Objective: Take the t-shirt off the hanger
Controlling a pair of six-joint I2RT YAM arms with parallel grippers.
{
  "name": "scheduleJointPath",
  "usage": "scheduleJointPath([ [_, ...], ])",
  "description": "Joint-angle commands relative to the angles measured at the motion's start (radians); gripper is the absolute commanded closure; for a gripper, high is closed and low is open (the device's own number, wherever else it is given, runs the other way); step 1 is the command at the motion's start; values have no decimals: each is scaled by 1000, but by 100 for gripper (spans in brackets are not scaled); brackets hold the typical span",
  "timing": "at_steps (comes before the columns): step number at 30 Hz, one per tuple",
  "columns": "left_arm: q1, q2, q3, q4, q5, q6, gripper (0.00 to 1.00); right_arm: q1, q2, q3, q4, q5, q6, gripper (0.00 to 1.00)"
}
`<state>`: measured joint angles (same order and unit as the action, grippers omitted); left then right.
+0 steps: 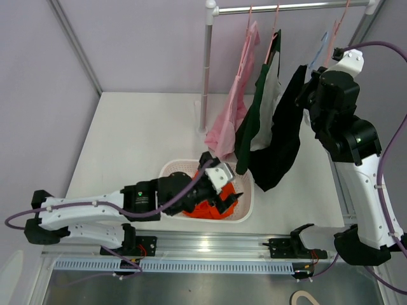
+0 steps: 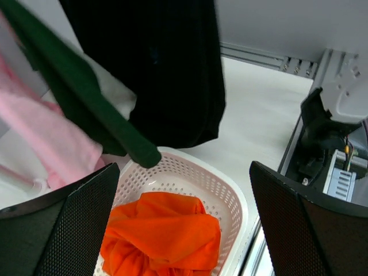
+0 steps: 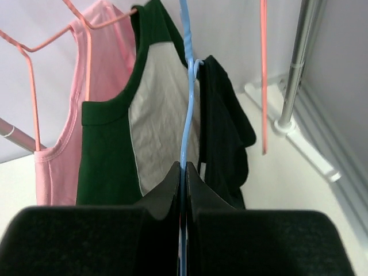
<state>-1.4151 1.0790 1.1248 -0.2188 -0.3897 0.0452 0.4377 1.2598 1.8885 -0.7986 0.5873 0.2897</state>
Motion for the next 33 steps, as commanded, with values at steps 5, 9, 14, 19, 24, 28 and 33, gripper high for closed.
scheduleJointPath([
  [5, -50, 108, -23, 342, -24, 199, 1, 18, -16, 34, 4, -53, 175, 100],
  [9, -73, 189, -40, 510, -106, 283, 1, 26, -13, 89, -50, -44, 184, 100],
  [14, -85, 314, -17, 721, -141, 383, 1, 35, -28, 87, -60, -76, 209, 100],
  [19, -79, 407, 56, 743, -127, 406, 0, 64, -30, 89, -65, -89, 210, 100],
  [24, -42, 455, 128, 697, -104, 360, 1, 94, -42, 89, -67, -83, 212, 100],
  [28, -12, 486, 167, 665, -90, 335, 1, 122, -48, 81, -68, -73, 212, 100],
  [33, 13, 502, 213, 615, -69, 305, 32, 125, -51, 75, -57, -66, 206, 100],
])
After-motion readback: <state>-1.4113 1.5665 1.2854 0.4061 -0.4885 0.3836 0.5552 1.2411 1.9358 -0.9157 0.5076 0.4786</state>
